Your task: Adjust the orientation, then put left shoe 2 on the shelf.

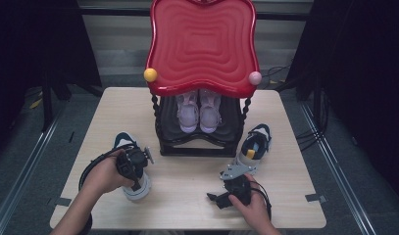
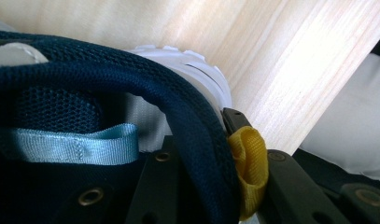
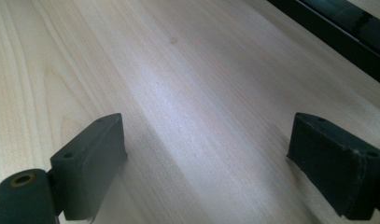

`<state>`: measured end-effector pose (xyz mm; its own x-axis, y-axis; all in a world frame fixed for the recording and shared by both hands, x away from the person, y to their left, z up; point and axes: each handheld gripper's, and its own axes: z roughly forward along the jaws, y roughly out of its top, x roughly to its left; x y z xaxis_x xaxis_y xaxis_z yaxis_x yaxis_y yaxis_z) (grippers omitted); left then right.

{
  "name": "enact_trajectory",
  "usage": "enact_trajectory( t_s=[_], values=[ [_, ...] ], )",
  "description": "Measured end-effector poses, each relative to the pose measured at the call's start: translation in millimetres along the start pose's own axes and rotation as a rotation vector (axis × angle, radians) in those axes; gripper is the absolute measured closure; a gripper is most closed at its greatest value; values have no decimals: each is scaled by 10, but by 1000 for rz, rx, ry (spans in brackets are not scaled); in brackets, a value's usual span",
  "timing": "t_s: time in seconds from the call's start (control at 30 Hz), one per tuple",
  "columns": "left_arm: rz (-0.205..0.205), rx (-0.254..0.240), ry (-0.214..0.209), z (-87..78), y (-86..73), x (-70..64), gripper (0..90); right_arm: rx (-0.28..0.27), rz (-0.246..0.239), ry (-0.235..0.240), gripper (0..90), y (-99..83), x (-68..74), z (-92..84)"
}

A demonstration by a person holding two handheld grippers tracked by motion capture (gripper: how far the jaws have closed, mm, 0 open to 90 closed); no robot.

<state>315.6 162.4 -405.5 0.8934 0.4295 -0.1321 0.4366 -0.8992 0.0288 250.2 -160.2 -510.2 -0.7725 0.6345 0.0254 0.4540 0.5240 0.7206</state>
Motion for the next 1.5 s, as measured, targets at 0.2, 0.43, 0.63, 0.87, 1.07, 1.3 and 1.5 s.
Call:
enact_trajectory(
  t_s=[0.2,0.43,0.63,0.87,1.07,1.3,1.5],
  values=[
    [-2,-13,31,-168,43,-48,765,1,4,3,103,1,1,-2],
    [19,-3,67,-387,99,-82,764,1,1,3,103,1,-1,-2],
    [30,-1,92,-561,116,-102,764,0,1,2,103,1,-1,-3],
    [25,-13,116,-761,137,-138,764,2,1,2,103,2,-2,-4],
    [37,2,122,-917,155,-146,764,2,1,3,103,2,-1,-4],
    [46,-5,118,-1141,203,-162,764,2,1,3,103,2,-1,-4],
    [58,-14,147,-1375,227,-173,764,6,2,5,103,1,0,-5]
  ],
)
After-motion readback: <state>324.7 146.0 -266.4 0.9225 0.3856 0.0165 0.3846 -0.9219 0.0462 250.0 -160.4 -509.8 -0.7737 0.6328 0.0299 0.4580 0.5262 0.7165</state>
